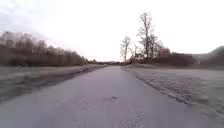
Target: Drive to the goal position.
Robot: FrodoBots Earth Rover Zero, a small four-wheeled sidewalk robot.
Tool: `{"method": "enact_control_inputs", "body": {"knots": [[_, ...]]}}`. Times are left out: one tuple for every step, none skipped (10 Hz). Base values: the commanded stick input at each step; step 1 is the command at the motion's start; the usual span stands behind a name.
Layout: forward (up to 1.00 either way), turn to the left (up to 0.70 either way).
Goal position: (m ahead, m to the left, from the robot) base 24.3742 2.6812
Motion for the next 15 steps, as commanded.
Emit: {"method": "enact_control_inputs", "body": {"knots": [[1.0,0.01],[1.0,0.01],[1.0,0.01],[1.0,0.01],[1.0,0.01],[1.0,0.01],[1.0,0.01],[1.0,0.01],[1.0,0.01],[1.0,0.01],[1.0,0.01],[1.0,0.01],[1.0,0.01],[1.0,0.01],[1.0,0.01]]}}
